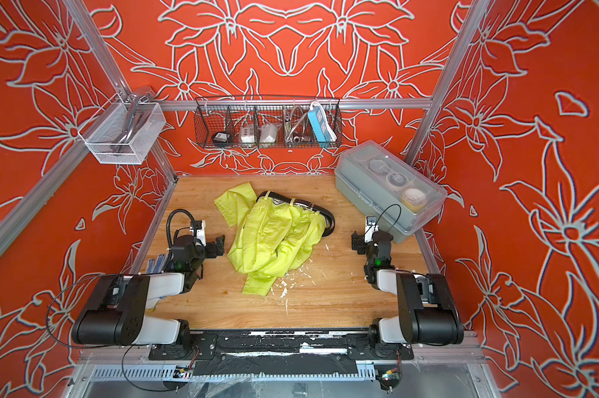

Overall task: Remove the belt from the trousers
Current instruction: Adjust the trousers at the center of the board.

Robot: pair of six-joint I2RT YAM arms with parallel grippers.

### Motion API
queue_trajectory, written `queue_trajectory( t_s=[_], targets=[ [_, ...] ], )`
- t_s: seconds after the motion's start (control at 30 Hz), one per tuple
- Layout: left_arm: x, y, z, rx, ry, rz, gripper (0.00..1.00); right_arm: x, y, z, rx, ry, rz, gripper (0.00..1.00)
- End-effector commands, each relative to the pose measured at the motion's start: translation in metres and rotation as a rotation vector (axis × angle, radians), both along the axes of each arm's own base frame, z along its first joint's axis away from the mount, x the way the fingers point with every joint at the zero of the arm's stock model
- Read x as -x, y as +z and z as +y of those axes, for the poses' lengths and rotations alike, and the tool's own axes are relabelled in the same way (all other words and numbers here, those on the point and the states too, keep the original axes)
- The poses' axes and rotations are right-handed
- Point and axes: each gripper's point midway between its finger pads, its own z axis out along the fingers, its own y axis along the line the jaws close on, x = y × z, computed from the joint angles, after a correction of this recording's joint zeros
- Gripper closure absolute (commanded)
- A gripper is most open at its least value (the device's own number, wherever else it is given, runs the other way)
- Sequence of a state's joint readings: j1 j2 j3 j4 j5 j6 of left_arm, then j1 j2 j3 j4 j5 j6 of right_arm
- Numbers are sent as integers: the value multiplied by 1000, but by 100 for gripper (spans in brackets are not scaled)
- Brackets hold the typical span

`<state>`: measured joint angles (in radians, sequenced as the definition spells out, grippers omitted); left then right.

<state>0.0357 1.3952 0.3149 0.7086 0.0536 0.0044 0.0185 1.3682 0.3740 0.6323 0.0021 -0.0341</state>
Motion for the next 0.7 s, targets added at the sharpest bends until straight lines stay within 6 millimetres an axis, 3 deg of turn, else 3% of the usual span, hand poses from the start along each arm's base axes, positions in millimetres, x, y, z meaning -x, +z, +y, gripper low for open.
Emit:
queue_trajectory(
  t_s=[0.0,0.07,0.17,0.27,0.33,0.43,0.53,0.67],
  targets=[
    [-11,43,-6,-15,-37,24,12,-13,59,3,51,23,25,12],
    [-18,91,-6,39,-2,2,13,-19,104,12,137,81,-11,12],
    [-21,157,-16,245,50,-27,15,-21,155,52,261,238,-49,7],
    [-18,194,-49,472,-2,22,24,-9,178,111,419,463,-45,4],
    [-19,209,-74,685,-32,61,29,0,181,140,495,553,-47,4],
    [-24,215,-110,1022,-42,142,43,11,181,168,493,629,-47,4],
    [-33,217,-132,1174,-27,178,44,13,167,175,465,626,-23,3],
    [-61,210,-153,1317,-11,234,41,14,154,179,384,614,26,3]
  ],
)
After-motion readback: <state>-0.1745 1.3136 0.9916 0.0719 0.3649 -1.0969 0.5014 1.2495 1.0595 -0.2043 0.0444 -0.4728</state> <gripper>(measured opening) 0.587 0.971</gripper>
